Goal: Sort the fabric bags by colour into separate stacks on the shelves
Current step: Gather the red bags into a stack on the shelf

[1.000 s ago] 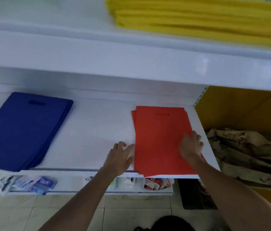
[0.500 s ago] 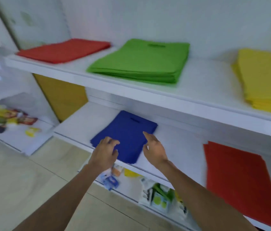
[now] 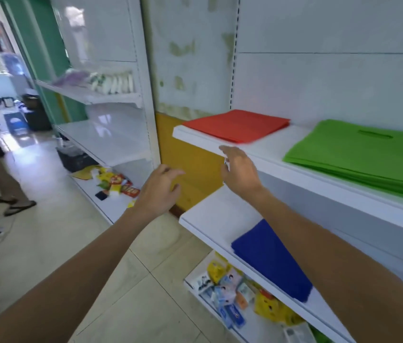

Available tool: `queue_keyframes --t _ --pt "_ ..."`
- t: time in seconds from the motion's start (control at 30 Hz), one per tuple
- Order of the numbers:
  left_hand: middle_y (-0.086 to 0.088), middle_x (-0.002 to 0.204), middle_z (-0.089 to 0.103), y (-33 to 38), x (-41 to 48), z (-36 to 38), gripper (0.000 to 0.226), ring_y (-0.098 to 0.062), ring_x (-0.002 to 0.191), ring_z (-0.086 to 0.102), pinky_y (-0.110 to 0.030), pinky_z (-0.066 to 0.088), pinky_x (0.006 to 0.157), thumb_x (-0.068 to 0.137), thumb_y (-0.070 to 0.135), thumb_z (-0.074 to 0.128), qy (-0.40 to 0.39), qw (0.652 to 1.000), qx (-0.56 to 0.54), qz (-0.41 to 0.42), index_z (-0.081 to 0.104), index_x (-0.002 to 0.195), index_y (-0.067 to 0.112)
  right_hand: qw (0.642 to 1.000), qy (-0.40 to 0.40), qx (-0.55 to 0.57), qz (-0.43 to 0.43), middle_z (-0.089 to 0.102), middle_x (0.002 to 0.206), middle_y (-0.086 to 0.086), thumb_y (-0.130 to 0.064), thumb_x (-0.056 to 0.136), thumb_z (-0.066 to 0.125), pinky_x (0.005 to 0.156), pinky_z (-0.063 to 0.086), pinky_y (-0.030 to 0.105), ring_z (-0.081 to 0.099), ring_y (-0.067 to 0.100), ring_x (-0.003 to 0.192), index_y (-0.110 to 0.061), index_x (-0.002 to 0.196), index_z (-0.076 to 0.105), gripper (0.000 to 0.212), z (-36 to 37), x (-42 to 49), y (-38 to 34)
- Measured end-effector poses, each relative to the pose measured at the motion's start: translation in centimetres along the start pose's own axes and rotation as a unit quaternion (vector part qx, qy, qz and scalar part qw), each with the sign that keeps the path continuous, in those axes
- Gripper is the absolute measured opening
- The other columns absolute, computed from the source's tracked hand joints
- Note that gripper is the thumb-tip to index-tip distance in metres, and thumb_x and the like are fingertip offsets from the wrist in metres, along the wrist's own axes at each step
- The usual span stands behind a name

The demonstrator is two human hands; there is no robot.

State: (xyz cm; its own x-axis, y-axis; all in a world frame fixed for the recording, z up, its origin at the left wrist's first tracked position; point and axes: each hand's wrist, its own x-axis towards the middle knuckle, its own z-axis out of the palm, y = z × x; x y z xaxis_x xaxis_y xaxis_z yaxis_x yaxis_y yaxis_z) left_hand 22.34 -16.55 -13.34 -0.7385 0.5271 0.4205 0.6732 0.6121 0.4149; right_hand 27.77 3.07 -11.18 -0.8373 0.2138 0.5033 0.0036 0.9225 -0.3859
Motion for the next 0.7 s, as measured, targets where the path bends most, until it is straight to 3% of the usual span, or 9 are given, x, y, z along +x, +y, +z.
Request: queue_keyframes --t 0.13,0.27,0.37,0.47,0.6,0.7 --pt "-0.008 0.117 0.049 -1.0 3.8 -2.3 0.03 -0.023 0.107 0.051 -0.033 0.042 0.092 0.088 0.007 0.053 0.046 0.999 -0.005 0.02 0.061 0.116 0.012 0.999 0.044 -0.006 -0.021 0.05 0.131 0.014 -0.001 0.085 0.046 0.089 0.047 0.041 0.054 0.03 0.112 -0.008 0.137 0.044 0.052 -0.7 5.4 -1.7" --pt "-0.004 0.12 0.049 -2.5 8.9 -2.2 0.028 -0.019 0.11 0.049 -0.025 0.038 0.091 0.089 0.008 0.052 0.057 0.998 0.005 0.035 0.061 0.115 0.013 0.997 0.066 -0.026 -0.026 0.053 0.123 0.012 -0.001 0.085 0.045 0.081 0.045 0.035 0.056 0.029 0.103 -0.01 0.135 0.045 0.05 -0.5 10.4 -0.6" --pt "-0.004 0.125 0.045 -4.1 12.6 -1.1 0.028 -0.018 0.114 0.048 -0.026 0.038 0.093 0.09 0.012 0.052 0.035 0.999 0.023 0.03 0.061 0.116 0.018 0.997 0.066 -0.027 -0.012 0.053 0.125 0.013 -0.002 0.085 0.046 0.081 0.045 0.035 0.057 0.029 0.104 -0.01 0.134 0.046 0.049 0.5 14.3 0.9" --pt "-0.001 0.125 0.044 -4.9 16.5 -0.8 0.027 -0.016 0.105 0.052 -0.029 0.043 0.09 0.091 0.013 0.052 0.01 0.999 0.018 0.041 0.061 0.115 0.021 0.998 0.06 -0.02 0.011 0.052 0.126 0.014 -0.002 0.085 0.045 0.085 0.046 0.037 0.055 0.03 0.109 -0.01 0.133 0.047 0.049 1.3 17.7 2.7" --pt "0.001 0.117 0.047 -5.3 21.5 -0.2 0.027 -0.01 0.099 0.048 -0.017 0.034 0.083 0.09 0.011 0.053 0.033 0.996 -0.003 0.082 0.063 0.114 0.017 0.997 0.064 -0.023 0.039 0.054 0.123 0.014 -0.004 0.085 0.045 0.088 0.047 0.039 0.055 0.03 0.11 -0.01 0.133 0.047 0.048 2.2 20.7 4.6" --pt "0.0 0.118 0.047 -6.0 24.1 1.5 0.026 -0.011 0.101 0.049 -0.017 0.036 0.083 0.089 0.011 0.055 0.002 0.995 -0.023 0.096 0.063 0.114 0.017 0.995 0.05 -0.049 0.07 0.054 0.121 0.014 -0.005 0.085 0.047 0.087 0.047 0.039 0.055 0.03 0.107 -0.011 0.133 0.046 0.048 2.4 21.5 6.3"
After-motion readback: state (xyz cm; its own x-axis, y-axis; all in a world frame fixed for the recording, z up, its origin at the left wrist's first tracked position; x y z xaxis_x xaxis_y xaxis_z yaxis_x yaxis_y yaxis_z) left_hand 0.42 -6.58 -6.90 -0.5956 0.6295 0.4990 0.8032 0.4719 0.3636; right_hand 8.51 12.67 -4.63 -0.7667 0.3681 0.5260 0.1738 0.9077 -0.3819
